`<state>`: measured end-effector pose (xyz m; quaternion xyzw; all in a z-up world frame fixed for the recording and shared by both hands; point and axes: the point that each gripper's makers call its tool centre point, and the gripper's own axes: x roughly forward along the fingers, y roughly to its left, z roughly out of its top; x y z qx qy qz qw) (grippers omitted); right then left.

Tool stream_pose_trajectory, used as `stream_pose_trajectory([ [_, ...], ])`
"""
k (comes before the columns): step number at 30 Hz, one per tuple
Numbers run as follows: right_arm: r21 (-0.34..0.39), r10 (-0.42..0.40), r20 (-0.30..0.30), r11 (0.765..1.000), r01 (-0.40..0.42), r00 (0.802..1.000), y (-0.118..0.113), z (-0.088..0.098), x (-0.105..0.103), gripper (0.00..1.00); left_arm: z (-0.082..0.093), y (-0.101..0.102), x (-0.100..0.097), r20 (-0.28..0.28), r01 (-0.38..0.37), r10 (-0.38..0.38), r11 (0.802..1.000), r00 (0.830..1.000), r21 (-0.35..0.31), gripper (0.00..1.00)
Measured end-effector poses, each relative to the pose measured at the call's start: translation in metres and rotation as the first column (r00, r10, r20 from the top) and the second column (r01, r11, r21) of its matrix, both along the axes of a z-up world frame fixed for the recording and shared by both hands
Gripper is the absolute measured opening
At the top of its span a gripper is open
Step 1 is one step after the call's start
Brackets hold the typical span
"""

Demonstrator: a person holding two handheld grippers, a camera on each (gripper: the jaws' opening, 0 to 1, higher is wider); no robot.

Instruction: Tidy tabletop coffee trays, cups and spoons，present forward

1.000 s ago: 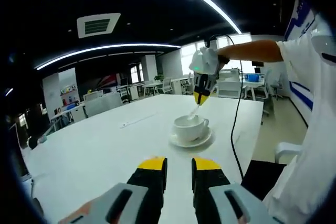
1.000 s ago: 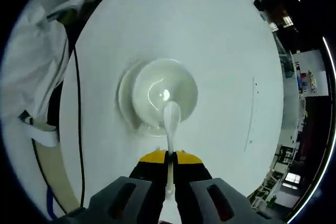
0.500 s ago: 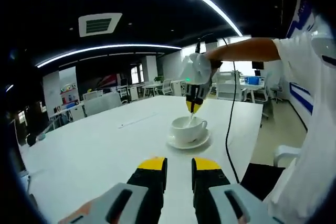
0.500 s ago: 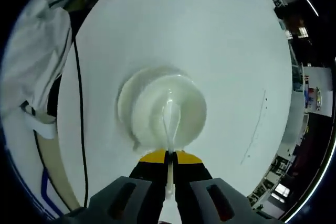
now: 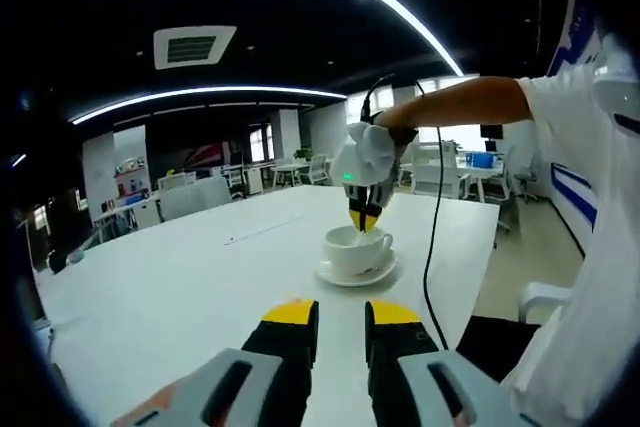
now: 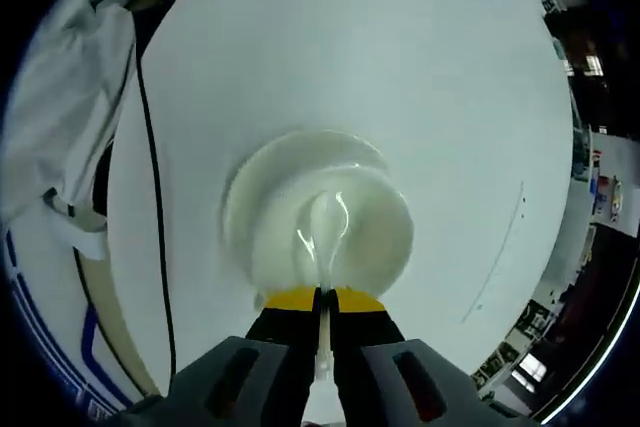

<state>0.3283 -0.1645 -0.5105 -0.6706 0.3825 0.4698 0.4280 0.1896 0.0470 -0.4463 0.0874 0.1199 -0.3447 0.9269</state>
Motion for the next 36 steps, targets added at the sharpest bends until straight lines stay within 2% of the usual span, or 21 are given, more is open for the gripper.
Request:
stream_pose_trajectory([
  [10,-0.016,-0.02,0.002,1.0,0.02,1.0,-0.002,-0.007,0.001,0.05,-0.002,0.001,-0.003,-0.004,0.007,-0.007,1.0,1.0,0.009,0.21],
  [21,0.034,-0.032,0.007,0.999,0.032,0.999,-0.002,-0.008,0.001,0.07,-0.001,0.004,-0.001,-0.012,-0.003,0.003,1.0,1.0,0.007,0.21],
  [25,0.109,-0.044,-0.005,0.993,0.044,0.999,0.007,-0.005,-0.002,0.12,0.002,0.004,0.001,-0.008,-0.004,0.004,1.0,1.0,0.006,0.21],
  [27,0.135,-0.044,0.007,0.99,0.043,0.999,0.008,-0.002,0.0,0.12,0.003,0.004,0.002,-0.008,-0.005,0.005,1.0,1.0,0.01,0.21],
  [30,0.196,-0.077,-0.004,0.978,0.076,0.997,0.009,0.006,-0.001,0.14,0.004,0.005,0.004,-0.011,-0.006,0.006,1.0,1.0,0.009,0.21],
  [32,0.25,-0.099,-0.008,0.963,0.097,0.995,0.012,0.011,-0.001,0.15,0.004,0.006,0.005,-0.012,-0.008,0.008,1.0,1.0,0.014,0.21],
  [36,0.374,-0.147,-0.021,0.916,0.144,0.989,0.014,0.03,-0.005,0.17,0.008,0.006,0.007,-0.005,-0.009,0.009,1.0,1.0,0.012,0.21],
])
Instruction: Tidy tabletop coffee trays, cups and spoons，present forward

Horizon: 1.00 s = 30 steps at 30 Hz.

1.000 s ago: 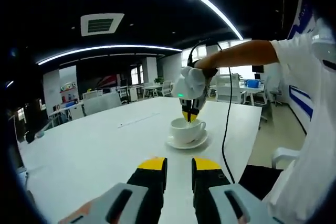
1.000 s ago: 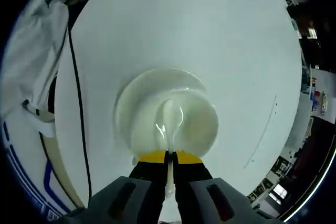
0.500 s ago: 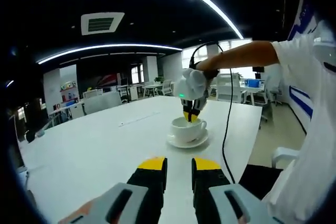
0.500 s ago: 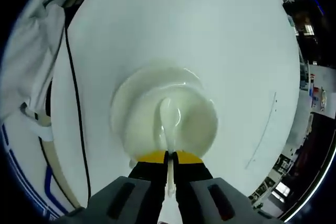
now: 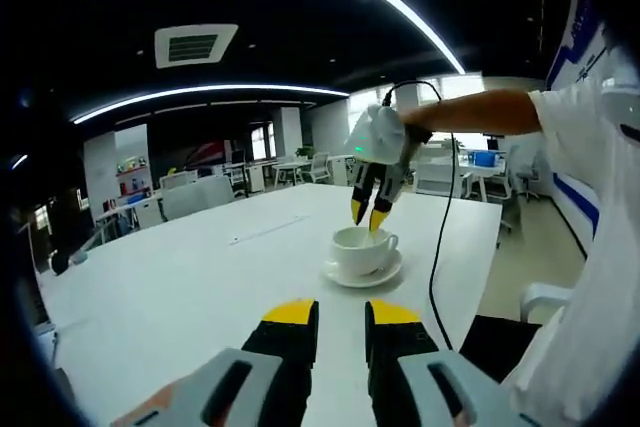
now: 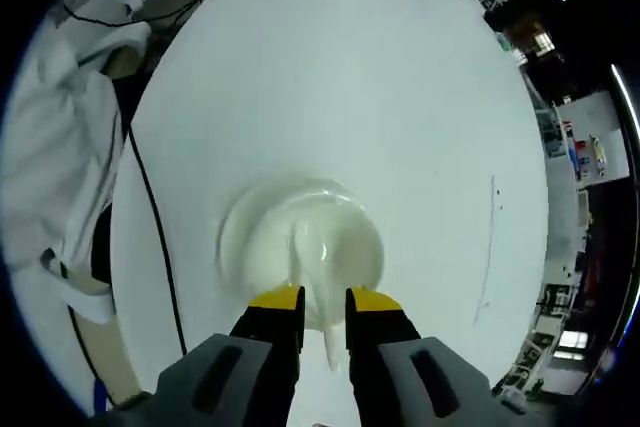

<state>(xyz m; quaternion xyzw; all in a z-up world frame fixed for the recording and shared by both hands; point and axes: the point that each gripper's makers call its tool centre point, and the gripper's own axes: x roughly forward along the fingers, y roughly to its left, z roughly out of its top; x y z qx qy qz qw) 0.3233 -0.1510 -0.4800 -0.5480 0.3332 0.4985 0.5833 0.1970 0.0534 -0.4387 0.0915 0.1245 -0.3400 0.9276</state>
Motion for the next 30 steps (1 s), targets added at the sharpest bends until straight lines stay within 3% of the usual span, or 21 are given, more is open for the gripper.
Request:
stream_pose_trajectory([
  [6,0.144,-0.026,0.049,0.989,0.019,0.998,-0.005,0.036,-0.005,0.17,0.008,0.0,0.007,0.012,0.002,-0.002,1.0,1.0,-0.017,0.21],
  [11,0.259,-0.055,0.084,0.965,0.032,0.995,-0.013,0.067,-0.004,0.19,0.015,0.001,0.009,0.027,-0.004,0.005,0.999,1.0,-0.036,0.21],
  [13,0.334,-0.079,0.115,0.942,0.036,0.99,-0.016,0.08,-0.002,0.18,0.017,0.002,0.01,0.035,-0.009,0.01,0.999,0.999,-0.036,0.21],
  [19,0.535,-0.178,0.123,0.84,0.086,0.976,-0.038,0.11,-0.008,0.19,0.018,0.004,0.012,0.044,-0.018,0.019,1.0,0.999,-0.025,0.21],
  [21,0.598,-0.208,0.124,0.796,0.095,0.97,-0.046,0.12,-0.011,0.19,0.021,0.004,0.013,0.049,-0.024,0.025,0.999,0.998,-0.034,0.21],
  [22,0.643,-0.228,0.122,0.76,0.098,0.966,-0.051,0.126,-0.014,0.19,0.023,0.004,0.014,0.057,-0.025,0.028,0.999,0.998,-0.043,0.21],
  [24,0.69,-0.252,0.153,0.719,0.079,0.956,-0.061,0.136,-0.018,0.19,0.026,0.008,0.019,0.094,-0.053,0.057,0.998,0.994,-0.038,0.2],
  [26,0.764,-0.31,0.14,0.638,0.096,0.94,-0.072,0.147,-0.022,0.19,0.027,0.009,0.021,0.1,-0.06,0.065,0.997,0.993,-0.049,0.2],
  [27,0.785,-0.327,0.146,0.613,0.092,0.933,-0.078,0.151,-0.024,0.19,0.027,0.01,0.022,0.103,-0.067,0.072,0.996,0.992,-0.057,0.2],
  [28,0.791,-0.331,0.148,0.605,0.089,0.932,-0.08,0.152,-0.025,0.19,0.027,0.011,0.023,0.106,-0.074,0.08,0.995,0.991,-0.063,0.2],
  [30,0.836,-0.393,0.147,0.54,0.098,0.908,-0.097,0.161,-0.029,0.19,0.027,0.015,0.027,0.116,-0.094,0.103,0.992,0.988,-0.081,0.2],
])
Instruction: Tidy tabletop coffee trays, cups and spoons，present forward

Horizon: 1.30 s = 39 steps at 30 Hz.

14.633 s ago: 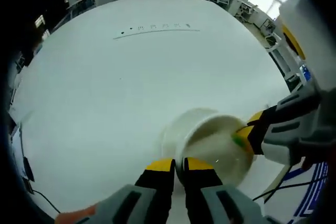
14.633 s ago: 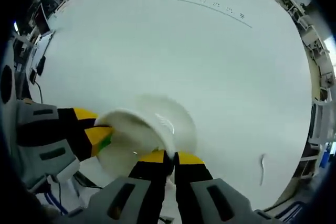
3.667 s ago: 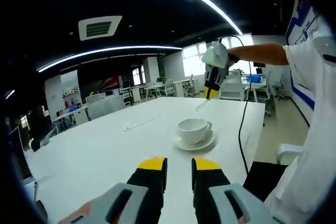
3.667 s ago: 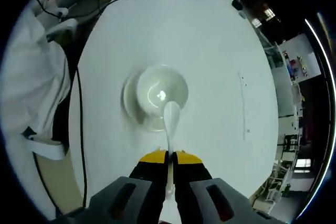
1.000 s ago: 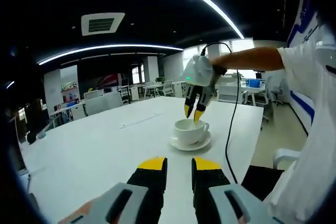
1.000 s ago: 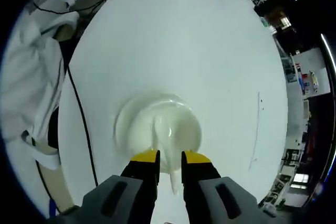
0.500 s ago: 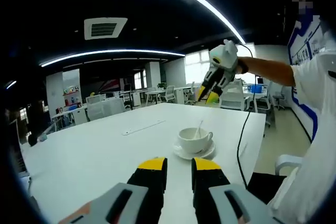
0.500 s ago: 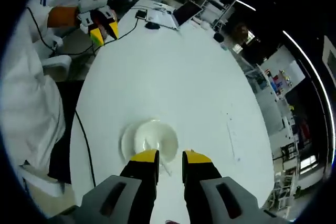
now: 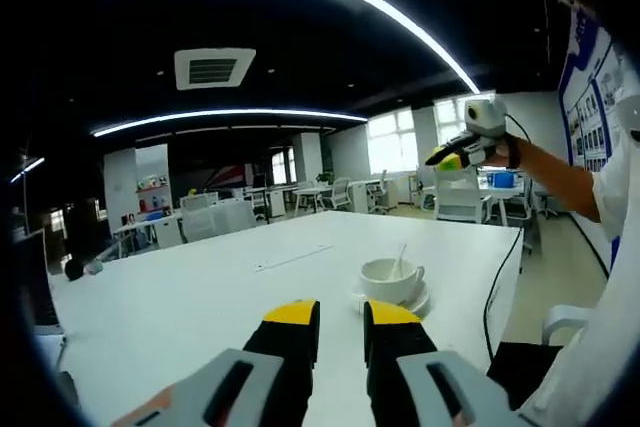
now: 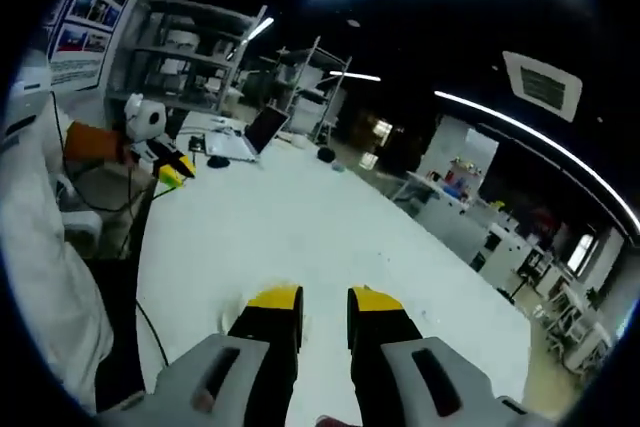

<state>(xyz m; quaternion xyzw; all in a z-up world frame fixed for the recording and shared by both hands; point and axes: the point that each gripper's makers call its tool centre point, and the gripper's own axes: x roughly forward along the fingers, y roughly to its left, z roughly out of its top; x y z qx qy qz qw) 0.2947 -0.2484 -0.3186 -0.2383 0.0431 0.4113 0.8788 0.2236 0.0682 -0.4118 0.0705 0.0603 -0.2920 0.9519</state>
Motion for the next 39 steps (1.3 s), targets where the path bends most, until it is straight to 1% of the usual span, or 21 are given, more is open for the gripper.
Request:
stream_pose_trajectory([
  [4,0.111,-0.105,0.042,0.989,0.1,0.994,-0.036,0.016,-0.009,0.19,-0.001,0.003,0.004,0.021,-0.025,0.025,1.0,0.999,-0.018,0.2],
  [6,0.191,-0.186,0.035,0.966,0.176,0.982,-0.061,0.026,-0.015,0.19,0.001,0.006,0.007,0.026,-0.044,0.046,0.997,0.999,-0.063,0.2],
  [8,0.213,-0.198,0.043,0.96,0.185,0.979,-0.075,0.03,-0.026,0.19,0.001,0.007,0.008,0.029,-0.052,0.054,0.996,0.998,-0.071,0.2],
  [10,0.251,-0.264,0.045,0.936,0.245,0.964,-0.094,0.034,-0.03,0.2,0.001,0.007,0.009,0.035,-0.061,0.064,0.995,0.997,-0.085,0.2],
  [14,0.29,-0.302,0.046,0.916,0.276,0.952,-0.117,0.026,-0.052,0.2,0.003,0.009,0.011,0.041,-0.075,0.08,0.991,0.996,-0.109,0.2],
  [16,0.337,-0.334,0.032,0.891,0.304,0.942,-0.129,0.023,-0.059,0.2,0.002,0.008,0.012,0.04,-0.079,0.084,0.99,0.996,-0.114,0.2],
  [18,0.367,-0.35,0.029,0.875,0.315,0.936,-0.137,0.02,-0.065,0.2,0.001,0.006,0.012,0.036,-0.079,0.084,0.99,0.996,-0.12,0.2],
  [19,0.384,-0.364,0.01,0.861,0.333,0.931,-0.142,0.016,-0.067,0.2,0.0,0.005,0.012,0.035,-0.08,0.085,0.989,0.996,-0.12,0.2],
  [20,0.382,-0.362,0.015,0.863,0.329,0.932,-0.144,0.013,-0.07,0.2,-0.001,0.005,0.012,0.032,-0.08,0.084,0.989,0.996,-0.121,0.2],
  [22,0.392,-0.371,0.01,0.856,0.338,0.928,-0.15,0.003,-0.072,0.2,-0.003,0.004,0.012,0.029,-0.087,0.091,0.988,0.995,-0.13,0.2],
  [23,0.4,-0.378,0.014,0.851,0.341,0.926,-0.152,-0.003,-0.072,0.2,-0.005,0.004,0.012,0.028,-0.087,0.092,0.987,0.995,-0.136,0.2],
  [24,0.4,-0.372,0.044,0.857,0.325,0.927,-0.153,-0.01,-0.072,0.21,-0.006,0.003,0.013,0.029,-0.088,0.093,0.986,0.995,-0.14,0.2],
  [25,0.412,-0.384,0.049,0.849,0.332,0.922,-0.156,-0.017,-0.07,0.22,-0.008,0.004,0.014,0.024,-0.101,0.106,0.983,0.994,-0.153,0.2],
  [27,0.416,-0.389,0.052,0.846,0.334,0.92,-0.16,-0.032,-0.067,0.24,-0.014,0.004,0.016,0.027,-0.109,0.114,0.983,0.993,-0.146,0.2],
  [29,0.446,-0.42,0.058,0.823,0.353,0.906,-0.168,-0.039,-0.062,0.26,-0.017,0.006,0.017,0.014,-0.126,0.13,0.978,0.991,-0.164,0.2],
  [30,0.465,-0.424,0.052,0.811,0.354,0.904,-0.17,-0.043,-0.061,0.26,-0.017,0.008,0.017,0.022,-0.133,0.138,0.976,0.99,-0.173,0.2],
  [32,0.491,-0.433,0.016,0.788,0.37,0.901,-0.175,-0.053,-0.057,0.26,-0.02,0.01,0.017,0.032,-0.147,0.155,0.975,0.987,-0.168,0.2],
  [33,0.492,-0.44,0.008,0.784,0.379,0.898,-0.178,-0.058,-0.055,0.26,-0.022,0.013,0.018,0.032,-0.16,0.168,0.972,0.985,-0.172,0.2],
  [36,0.472,-0.439,-0.015,0.789,0.393,0.898,-0.177,-0.077,-0.049,0.26,-0.029,0.017,0.018,0.044,-0.178,0.188,0.969,0.981,-0.169,0.2],
  [38,0.458,-0.429,-0.044,0.794,0.4,0.902,-0.173,-0.091,-0.046,0.27,-0.037,0.018,0.018,0.03,-0.183,0.191,0.967,0.981,-0.177,0.2],
  [39,0.443,-0.422,-0.05,0.803,0.399,0.905,-0.17,-0.098,-0.045,0.27,-0.041,0.018,0.018,0.027,-0.186,0.193,0.966,0.981,-0.178,0.2],
])
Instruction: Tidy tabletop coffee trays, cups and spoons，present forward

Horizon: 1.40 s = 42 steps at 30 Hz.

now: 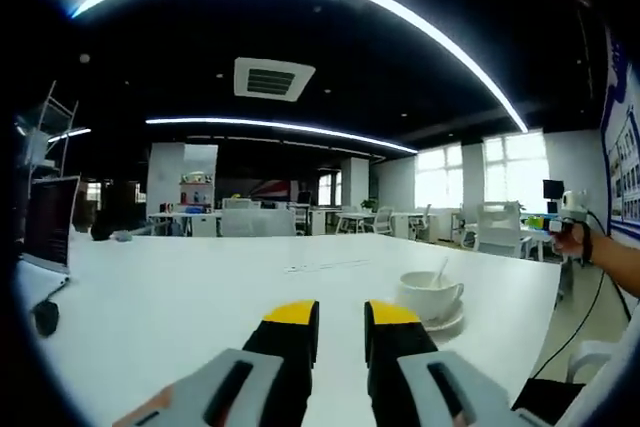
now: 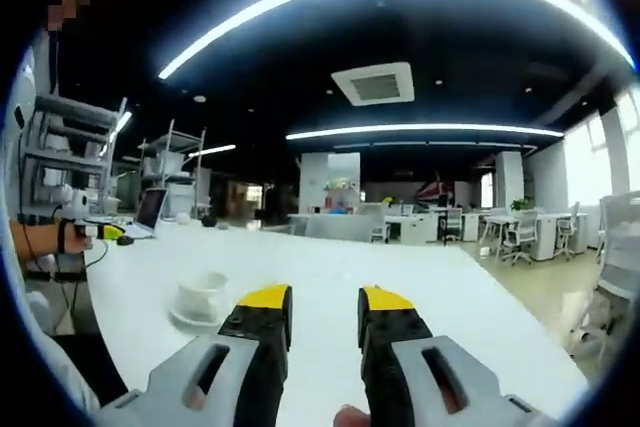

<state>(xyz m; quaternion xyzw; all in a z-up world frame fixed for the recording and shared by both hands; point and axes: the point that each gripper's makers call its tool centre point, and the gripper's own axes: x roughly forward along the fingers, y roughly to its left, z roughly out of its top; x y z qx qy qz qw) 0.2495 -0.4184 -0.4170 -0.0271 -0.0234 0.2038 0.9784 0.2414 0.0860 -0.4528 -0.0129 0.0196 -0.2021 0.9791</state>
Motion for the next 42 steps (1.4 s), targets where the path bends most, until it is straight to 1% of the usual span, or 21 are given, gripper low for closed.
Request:
stream_pose_trajectory([
  [2,0.004,0.006,-0.021,1.0,-0.006,1.0,0.004,-0.007,0.001,0.28,-0.003,-0.002,-0.002,-0.001,0.009,-0.009,1.0,1.0,-0.011,0.2],
  [4,0.014,0.024,-0.04,1.0,-0.023,0.999,0.01,-0.015,0.001,0.29,-0.005,-0.006,-0.004,-0.007,0.013,-0.013,1.0,1.0,-0.001,0.21],
  [7,0.017,0.032,-0.045,0.999,-0.031,0.998,0.015,-0.019,0.0,0.29,-0.004,-0.008,-0.006,-0.009,0.011,-0.011,1.0,1.0,0.016,0.21],
  [11,0.017,0.029,-0.051,0.999,-0.029,0.998,0.024,-0.02,-0.002,0.29,-0.003,-0.008,-0.007,-0.013,0.006,-0.006,1.0,1.0,0.013,0.21],
  [14,0.018,0.029,-0.058,0.999,-0.028,0.998,0.029,-0.018,-0.005,0.29,-0.001,-0.009,-0.007,-0.03,0.002,-0.003,0.999,1.0,-0.036,0.21],
  [15,0.038,0.03,-0.071,0.999,-0.027,0.997,0.031,-0.018,-0.005,0.28,-0.005,-0.007,-0.006,-0.065,-0.009,0.005,0.998,0.998,-0.06,0.21],
  [17,0.073,0.03,-0.096,0.997,-0.023,0.995,0.033,-0.018,-0.005,0.28,-0.005,-0.006,-0.005,-0.069,-0.004,-0.001,0.998,0.998,-0.07,0.21],
  [20,0.066,0.021,-0.089,0.998,-0.015,0.996,0.033,-0.015,-0.006,0.29,-0.002,-0.005,-0.004,-0.066,-0.005,0.0,0.997,0.998,-0.074,0.21],
  [23,0.085,0.021,-0.085,0.996,-0.014,0.996,0.031,-0.008,-0.006,0.29,0.001,-0.003,-0.002,-0.094,-0.016,0.007,0.996,0.996,-0.09,0.21],
  [27,0.109,0.04,-0.13,0.994,-0.026,0.991,0.029,-0.006,-0.004,0.28,0.004,0.006,0.005,-0.124,-0.036,0.02,0.991,0.992,-0.128,0.21],
  [29,0.116,0.041,-0.135,0.993,-0.026,0.99,0.025,-0.004,-0.002,0.28,0.006,0.007,0.006,-0.127,-0.039,0.021,0.989,0.992,-0.14,0.21],
  [30,0.119,0.044,-0.138,0.992,-0.027,0.989,0.022,-0.004,-0.001,0.28,0.007,0.007,0.007,-0.129,-0.042,0.022,0.986,0.991,-0.16,0.21],
  [32,0.141,0.052,-0.157,0.99,-0.03,0.986,0.02,-0.002,0.003,0.29,0.007,0.008,0.011,-0.157,-0.044,0.008,0.973,0.987,-0.227,0.21],
  [33,0.148,0.057,-0.164,0.989,-0.032,0.985,0.02,-0.002,0.005,0.29,0.006,0.008,0.012,-0.164,-0.039,-0.001,0.97,0.986,-0.241,0.21],
  [34,0.163,0.059,-0.184,0.986,-0.028,0.981,0.02,-0.004,0.007,0.28,0.005,0.01,0.015,-0.173,-0.047,0.004,0.968,0.985,-0.248,0.21],
  [35,0.188,0.057,-0.237,0.982,-0.011,0.97,0.02,-0.01,0.009,0.28,0.004,0.013,0.018,-0.174,-0.063,0.02,0.967,0.985,-0.248,0.21],
  [37,0.205,0.081,-0.273,0.979,-0.024,0.959,0.023,-0.017,0.013,0.29,0.003,0.013,0.024,-0.173,-0.073,0.031,0.968,0.984,-0.242,0.2],
  [38,0.222,0.087,-0.295,0.975,-0.021,0.951,0.025,-0.02,0.015,0.29,0.001,0.012,0.026,-0.201,-0.077,0.023,0.961,0.979,-0.265,0.2],
  [39,0.24,0.101,-0.314,0.971,-0.024,0.944,0.029,-0.023,0.018,0.29,0.0,0.007,0.028,-0.213,-0.063,0.0,0.954,0.977,-0.292,0.2],
  [41,0.266,0.109,-0.331,0.964,-0.018,0.937,0.032,-0.027,0.024,0.28,-0.005,0.002,0.032,-0.251,-0.058,-0.027,0.943,0.968,-0.326,0.2],
  [42,0.295,0.131,-0.357,0.955,-0.022,0.925,0.038,-0.03,0.024,0.28,-0.006,-0.001,0.034,-0.265,-0.054,-0.042,0.937,0.963,-0.345,0.21],
])
